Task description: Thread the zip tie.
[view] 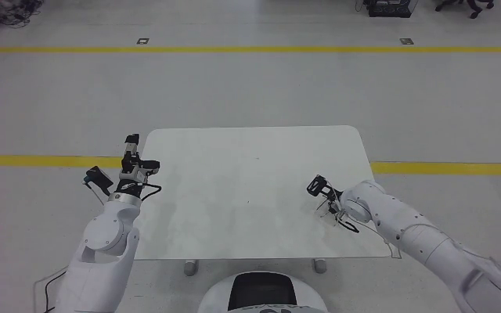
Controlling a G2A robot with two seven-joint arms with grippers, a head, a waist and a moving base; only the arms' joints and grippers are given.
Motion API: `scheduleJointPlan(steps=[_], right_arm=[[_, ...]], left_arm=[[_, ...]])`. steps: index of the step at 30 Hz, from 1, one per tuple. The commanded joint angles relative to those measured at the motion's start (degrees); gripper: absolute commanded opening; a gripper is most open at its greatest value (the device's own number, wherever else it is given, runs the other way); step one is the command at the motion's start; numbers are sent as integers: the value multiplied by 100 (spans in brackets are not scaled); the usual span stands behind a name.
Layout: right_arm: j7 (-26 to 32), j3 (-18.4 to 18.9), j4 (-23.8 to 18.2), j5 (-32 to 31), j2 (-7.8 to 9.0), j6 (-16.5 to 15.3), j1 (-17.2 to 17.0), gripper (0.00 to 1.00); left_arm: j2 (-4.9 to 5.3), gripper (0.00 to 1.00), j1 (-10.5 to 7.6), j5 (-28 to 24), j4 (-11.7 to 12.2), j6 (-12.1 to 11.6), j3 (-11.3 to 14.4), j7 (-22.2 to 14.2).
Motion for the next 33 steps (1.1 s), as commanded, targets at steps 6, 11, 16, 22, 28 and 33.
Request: scheduleJointPlan(steps=[6, 11, 16, 22, 28, 33], right_arm=[[31, 93, 74, -102, -70, -9, -47, 10], [57, 169, 100, -162, -110, -11, -86, 12], [73, 246, 119, -239, -147, -20, -134, 13], [92, 325, 168, -326, -198, -40, -178, 13], [79, 395, 185, -430, -243, -59, -222, 13], [86, 461, 213, -520, -283, -42, -260, 13]], left_arm=[[0, 100, 0, 0, 0, 0, 0, 0], [0, 100, 0, 0, 0, 0, 0, 0], [0, 100, 0, 0, 0, 0, 0, 0], [0, 100, 0, 0, 0, 0, 0, 0], [0, 100, 0, 0, 0, 0, 0, 0], [0, 100, 0, 0, 0, 0, 0, 0]])
